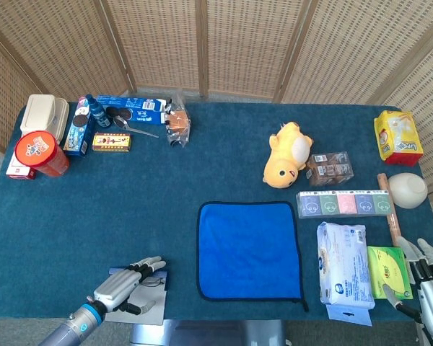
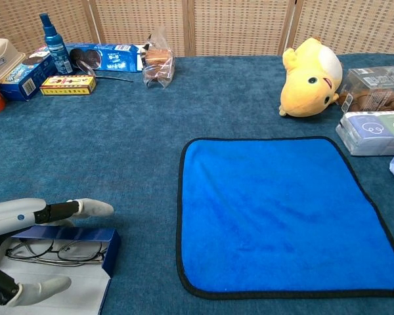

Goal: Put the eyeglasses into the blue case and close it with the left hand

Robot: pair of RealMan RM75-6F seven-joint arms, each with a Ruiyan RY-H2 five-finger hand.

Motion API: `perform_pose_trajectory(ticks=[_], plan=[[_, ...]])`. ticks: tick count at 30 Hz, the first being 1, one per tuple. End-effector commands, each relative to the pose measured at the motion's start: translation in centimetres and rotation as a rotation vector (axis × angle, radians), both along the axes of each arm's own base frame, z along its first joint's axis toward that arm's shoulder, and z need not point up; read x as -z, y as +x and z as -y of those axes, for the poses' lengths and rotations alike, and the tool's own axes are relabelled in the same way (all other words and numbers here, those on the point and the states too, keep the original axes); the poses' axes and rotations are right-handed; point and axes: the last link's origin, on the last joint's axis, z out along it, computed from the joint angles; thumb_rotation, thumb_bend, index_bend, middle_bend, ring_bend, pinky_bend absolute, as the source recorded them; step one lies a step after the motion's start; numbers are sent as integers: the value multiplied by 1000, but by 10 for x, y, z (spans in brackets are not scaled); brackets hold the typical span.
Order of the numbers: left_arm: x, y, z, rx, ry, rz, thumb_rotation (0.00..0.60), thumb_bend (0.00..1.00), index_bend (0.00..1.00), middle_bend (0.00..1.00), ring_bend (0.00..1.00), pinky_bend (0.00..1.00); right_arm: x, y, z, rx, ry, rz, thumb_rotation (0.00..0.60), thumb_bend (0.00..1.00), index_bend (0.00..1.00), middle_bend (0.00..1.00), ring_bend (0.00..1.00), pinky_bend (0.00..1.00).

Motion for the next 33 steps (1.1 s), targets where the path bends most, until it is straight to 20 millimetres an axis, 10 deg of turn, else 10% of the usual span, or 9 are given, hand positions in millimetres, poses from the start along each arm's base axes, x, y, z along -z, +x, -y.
perform_pose_trajectory(ticks=[1,24,33], plan=[[0,-1,1,-4,1,-1,471,354,0,0,0,93,0,0,0,1,0,1,565,277,23,157,78,164],[-21,-12,4,-29,209,-16,465,350,0,0,0,85,4,-2,8,-7,19,8,567,278,23,157,78,164],[-41,-21,43,137,390,-74,465,355,0,0,0,37,10,3,20,-30,35,-1,565,278,22,157,78,164]])
